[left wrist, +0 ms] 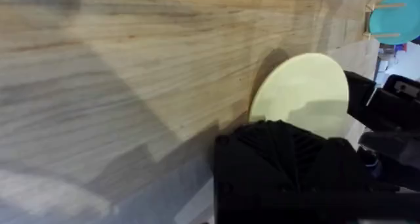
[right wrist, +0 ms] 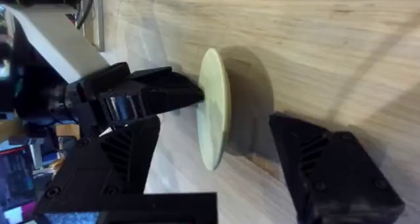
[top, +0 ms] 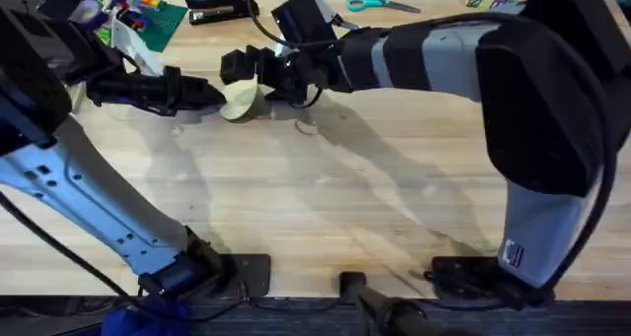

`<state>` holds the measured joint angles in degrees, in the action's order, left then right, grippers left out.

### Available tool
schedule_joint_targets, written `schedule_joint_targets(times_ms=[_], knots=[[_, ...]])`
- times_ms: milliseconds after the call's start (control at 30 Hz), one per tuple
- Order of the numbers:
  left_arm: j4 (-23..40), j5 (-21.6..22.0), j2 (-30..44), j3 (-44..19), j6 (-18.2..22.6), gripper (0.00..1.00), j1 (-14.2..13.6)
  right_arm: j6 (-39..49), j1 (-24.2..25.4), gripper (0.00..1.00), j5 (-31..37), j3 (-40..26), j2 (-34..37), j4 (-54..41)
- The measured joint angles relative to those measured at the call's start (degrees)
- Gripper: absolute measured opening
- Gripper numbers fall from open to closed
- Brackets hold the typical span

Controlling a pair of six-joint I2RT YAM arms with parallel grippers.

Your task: Pick up the plates from the table one by one and place each into a slot on the dish rack.

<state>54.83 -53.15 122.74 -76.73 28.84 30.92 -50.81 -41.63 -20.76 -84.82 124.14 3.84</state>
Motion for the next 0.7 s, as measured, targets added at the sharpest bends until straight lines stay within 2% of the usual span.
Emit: schedule_joint_targets(times_ms=[233,333,400,433,500,633,667,700], knots=[[0.00,-0.02,-0.01,0.00,0.00,0.041,0.00,-0.02,0.00,0.994,-0.01,0.00,0.00,0.01],[0.00,-0.03,0.00,0.00,0.00,0.041,0.00,-0.12,0.00,0.963,0.01,0.00,0.00,0.02],[0.00,-0.01,0.00,0.00,-0.02,0.041,0.00,-0.20,0.00,0.904,-0.01,0.00,0.00,0.02],[0.00,-0.04,0.00,0.00,-0.02,0.041,0.00,-0.18,0.00,0.845,0.01,0.00,0.00,0.00],[0.00,-0.02,0.00,0.00,-0.02,0.041,0.00,-0.22,0.00,0.660,-0.01,0.00,0.02,0.02],[0.00,-0.03,0.00,0.00,-0.13,0.041,0.00,-0.22,0.00,0.438,-0.02,0.00,0.00,0.02],[-0.02,-0.02,0.00,0.00,-0.15,0.041,0.00,-0.17,0.00,0.357,-0.01,0.00,0.01,0.02],[0.00,-0.04,-0.02,0.00,-0.15,0.041,0.00,-0.16,0.00,0.220,0.03,0.00,0.00,0.00]])
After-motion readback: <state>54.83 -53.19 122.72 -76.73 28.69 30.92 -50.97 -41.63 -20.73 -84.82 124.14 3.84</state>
